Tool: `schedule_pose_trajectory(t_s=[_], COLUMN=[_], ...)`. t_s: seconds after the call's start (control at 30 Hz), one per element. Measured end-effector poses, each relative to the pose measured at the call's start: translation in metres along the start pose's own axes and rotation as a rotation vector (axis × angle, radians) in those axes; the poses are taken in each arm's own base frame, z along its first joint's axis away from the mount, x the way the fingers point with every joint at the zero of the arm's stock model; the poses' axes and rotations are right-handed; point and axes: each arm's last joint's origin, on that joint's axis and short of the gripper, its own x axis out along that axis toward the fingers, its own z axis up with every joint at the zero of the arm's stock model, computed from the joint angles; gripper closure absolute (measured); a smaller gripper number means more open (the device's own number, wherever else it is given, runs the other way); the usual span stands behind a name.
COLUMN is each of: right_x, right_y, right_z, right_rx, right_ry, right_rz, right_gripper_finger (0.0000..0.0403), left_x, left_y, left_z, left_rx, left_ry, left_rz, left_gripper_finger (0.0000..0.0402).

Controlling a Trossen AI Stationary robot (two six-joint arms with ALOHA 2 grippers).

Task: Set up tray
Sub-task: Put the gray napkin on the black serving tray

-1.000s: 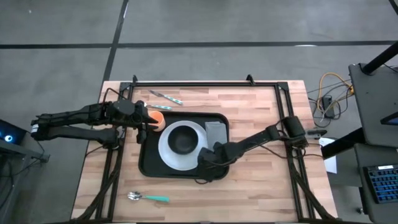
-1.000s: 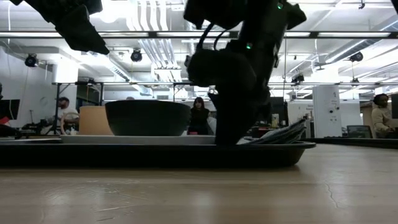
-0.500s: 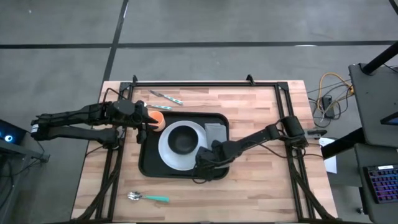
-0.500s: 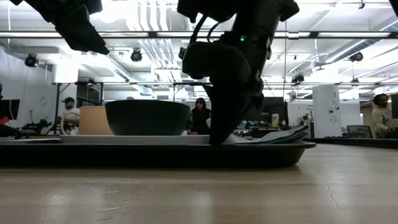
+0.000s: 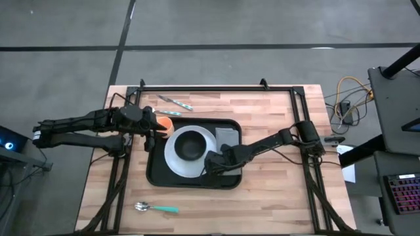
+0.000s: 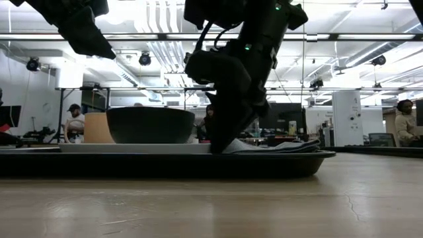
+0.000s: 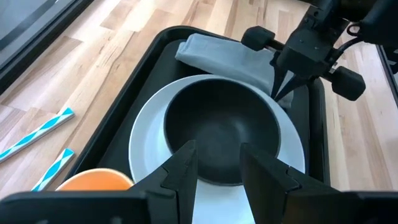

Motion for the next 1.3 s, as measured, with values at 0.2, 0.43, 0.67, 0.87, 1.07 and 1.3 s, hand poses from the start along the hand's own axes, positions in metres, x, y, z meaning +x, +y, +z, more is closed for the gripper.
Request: schedule_pose_trajectory(t_s=[0.2, 0.43, 0.67, 0.87, 1.07, 1.3], right_x=[0.000, -0.008, -0.036, -0.051, -0.037, -0.026], right_y=[-0.001, -0.004, -0.015, -0.029, -0.050, -0.090], right_z=[0.000, -0.007, -0.001, -0.004, 0.011, 0.031], right_rx=[-0.006, -0.024, -0.014, -0.019, -0.067, -0.058], right_ry=[0.004, 0.038, -0.018, -0.028, -0.073, -0.107], right_rz=[-0.001, -0.085, -0.174, -0.307, -0.312, -0.359], right_gripper_finger=[0.0395, 0.0395, 0.0395, 0.0395, 0.0395, 0.0395], left_x=[0.000, 0.000, 0.000, 0.001, 0.004, 0.006], left_y=[0.000, 0.000, 0.000, 0.000, 0.000, 0.000], left_z=[0.000, 0.001, 0.002, 0.002, 0.002, 0.000], left_rx=[0.003, 0.012, 0.018, 0.018, 0.018, 0.018], left_ry=[0.000, -0.001, -0.004, 0.004, 0.015, 0.026], left_rz=[0.000, 0.000, 0.000, 0.001, 0.003, 0.005], left_gripper_finger=[0.0300, 0.0300, 0.0300, 0.0300, 0.0300, 0.0300])
